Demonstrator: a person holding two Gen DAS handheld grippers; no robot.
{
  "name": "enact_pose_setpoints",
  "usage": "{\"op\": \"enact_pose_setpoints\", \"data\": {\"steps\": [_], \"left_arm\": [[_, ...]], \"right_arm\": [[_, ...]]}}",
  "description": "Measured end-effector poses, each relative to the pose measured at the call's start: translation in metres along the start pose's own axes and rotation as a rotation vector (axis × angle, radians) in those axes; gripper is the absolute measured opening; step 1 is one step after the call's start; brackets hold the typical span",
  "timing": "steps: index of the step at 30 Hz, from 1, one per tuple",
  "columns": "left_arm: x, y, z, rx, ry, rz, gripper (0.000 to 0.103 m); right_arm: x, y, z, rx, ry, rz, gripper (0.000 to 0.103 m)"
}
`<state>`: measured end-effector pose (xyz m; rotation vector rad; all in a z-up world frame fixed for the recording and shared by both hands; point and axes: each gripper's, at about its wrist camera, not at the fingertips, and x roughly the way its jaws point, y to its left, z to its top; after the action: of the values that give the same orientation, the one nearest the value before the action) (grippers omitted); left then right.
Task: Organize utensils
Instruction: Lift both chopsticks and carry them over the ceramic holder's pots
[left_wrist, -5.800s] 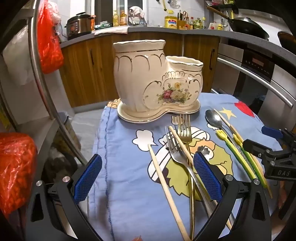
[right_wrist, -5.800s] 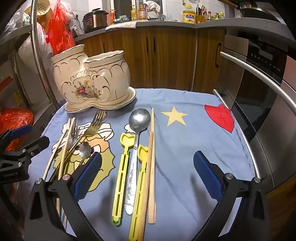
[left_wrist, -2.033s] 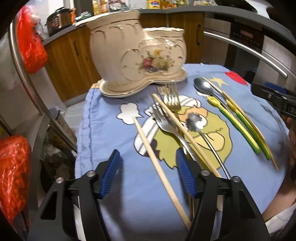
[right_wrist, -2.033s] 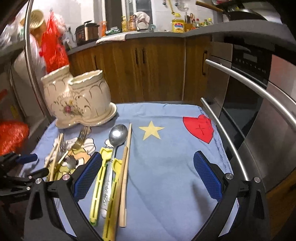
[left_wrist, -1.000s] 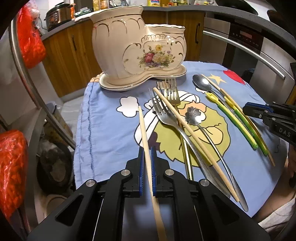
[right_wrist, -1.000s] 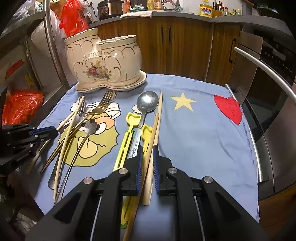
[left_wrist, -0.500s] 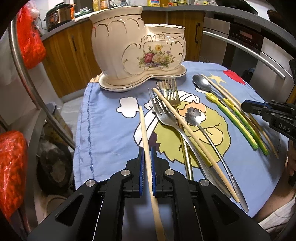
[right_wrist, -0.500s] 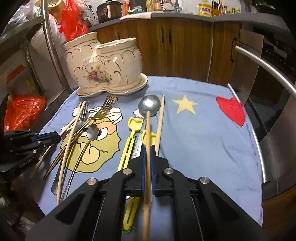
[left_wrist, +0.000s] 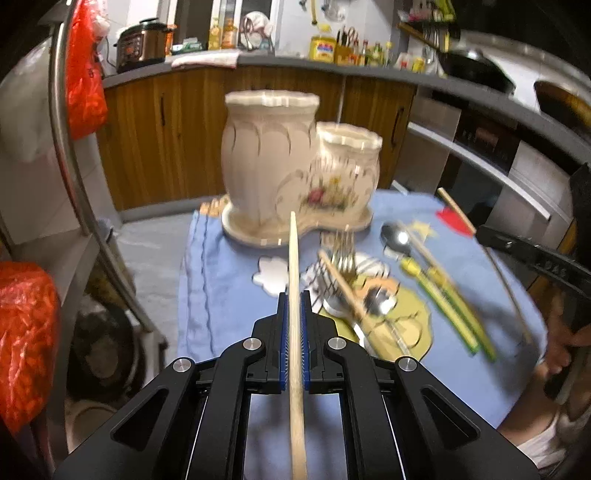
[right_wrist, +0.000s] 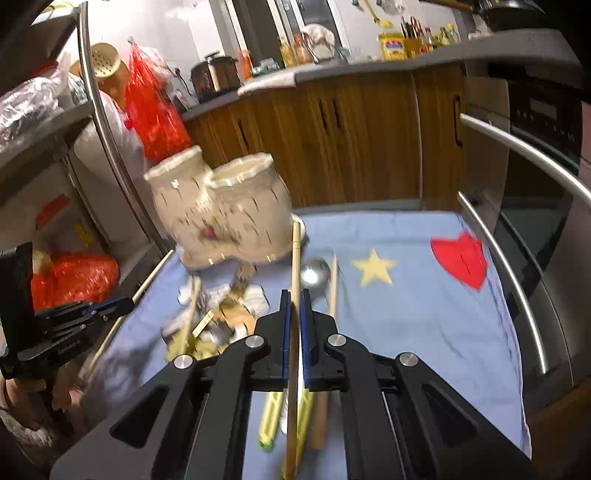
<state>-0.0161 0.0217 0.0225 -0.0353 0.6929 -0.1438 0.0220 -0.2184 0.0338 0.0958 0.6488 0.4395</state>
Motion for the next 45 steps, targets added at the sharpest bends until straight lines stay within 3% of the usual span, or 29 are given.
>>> {"op": "enact_pose_setpoints", "data": {"steps": [6,12,18,25,34,45], "left_arm": [[-0.029,0.004,0.025,-0.002,-0.099,-0.042,0.006],[-0.051,0.018,0.078,-0.013,-0.242,-0.121,0.006],[-0.027,0.033,0.143,-0.044,-0.312,-0.199,0.006],[0.019,0.046,0.189,-0.090,-0.372,-0.173,0.006],[0.057,0.041,0.197,-0.083,-0.419,-0.102,0.006],[0.072,0.042,0.181,-0.057,-0.429,-0.054,0.006]], "right_arm": [[-0.005,0.023,0.036,-0.063,-0.072,0.050,0.005],[0.006,0.032,0.085,-0.049,-0.127,0.122,0.005],[0.035,0.032,0.140,0.025,-0.179,0.197,0.005],[0.077,0.032,0.183,0.076,-0.274,0.188,0.005],[0.120,0.037,0.191,0.069,-0.363,0.155,0.005],[0.137,0.034,0.171,0.034,-0.359,0.101,0.005]]}}
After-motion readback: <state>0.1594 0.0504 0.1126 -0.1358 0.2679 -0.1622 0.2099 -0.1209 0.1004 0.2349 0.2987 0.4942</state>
